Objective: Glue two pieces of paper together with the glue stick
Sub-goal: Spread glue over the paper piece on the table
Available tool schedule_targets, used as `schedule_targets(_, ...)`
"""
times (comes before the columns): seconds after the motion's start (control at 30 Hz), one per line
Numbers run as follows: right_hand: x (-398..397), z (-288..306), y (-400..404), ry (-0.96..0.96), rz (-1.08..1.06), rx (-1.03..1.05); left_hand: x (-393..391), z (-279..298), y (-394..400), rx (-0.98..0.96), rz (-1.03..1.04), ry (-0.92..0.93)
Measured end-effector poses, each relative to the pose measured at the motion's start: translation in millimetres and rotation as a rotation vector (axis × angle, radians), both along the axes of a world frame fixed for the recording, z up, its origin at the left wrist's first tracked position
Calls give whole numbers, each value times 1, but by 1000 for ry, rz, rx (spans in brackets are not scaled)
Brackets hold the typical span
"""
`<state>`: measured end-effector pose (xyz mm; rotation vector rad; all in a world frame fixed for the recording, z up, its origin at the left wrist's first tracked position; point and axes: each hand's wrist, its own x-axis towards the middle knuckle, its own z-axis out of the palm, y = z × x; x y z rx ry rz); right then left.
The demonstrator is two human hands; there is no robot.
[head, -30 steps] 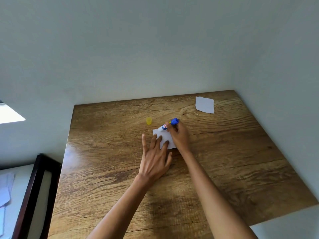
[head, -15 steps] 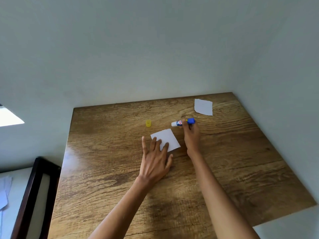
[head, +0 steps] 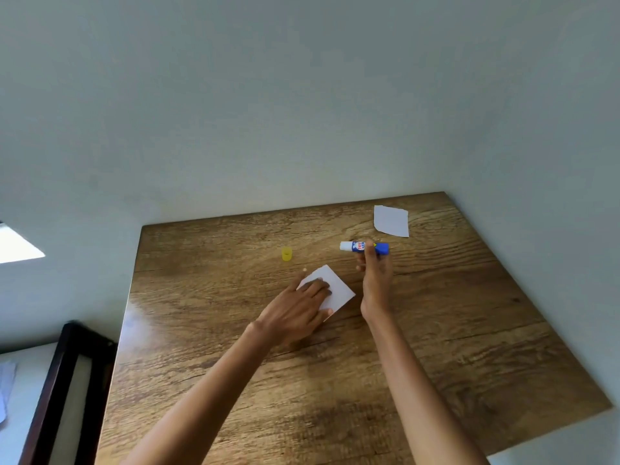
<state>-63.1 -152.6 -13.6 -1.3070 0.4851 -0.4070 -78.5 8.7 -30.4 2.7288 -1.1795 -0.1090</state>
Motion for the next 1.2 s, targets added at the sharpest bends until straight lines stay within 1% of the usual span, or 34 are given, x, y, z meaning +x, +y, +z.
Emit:
schedule_targets(0.1,3,1,0,-7,11,-14,1,-1,2,35,-4,-3)
schedule_targets(0.2,6,0,3,-7,23,-21,-8,-2,-6,49,93,-42)
schedule_targets(0.27,8,-2,5,6,26,-48,-13,-1,-18,56,179,-34)
schedule_targets(0.37,10,-8,7,14,78,-146,-16,-4,-33,45,313,-4)
schedule_targets(0.47,12,-15,7,40,180,-271,-19,-8,-40,17,375,30)
schedule_targets(0.57,15,-19,7,77,289,-403,-21,-9,-37,-41,376,-9)
schedule_targets(0.63,16,-20,8,80,350,-447,-23,-11,-32,-96,365,-41)
schedule_targets(0.7,18,-22,10,77,388,-470,-24,-15,-27,-120,348,-23)
schedule_targets(1.0,22,-28,13,87,409,-520,-24,-22,-22,-107,338,-1)
schedule_targets(1.2,23,-25,14,84,442,-589,-25,-22,-21,-99,336,11)
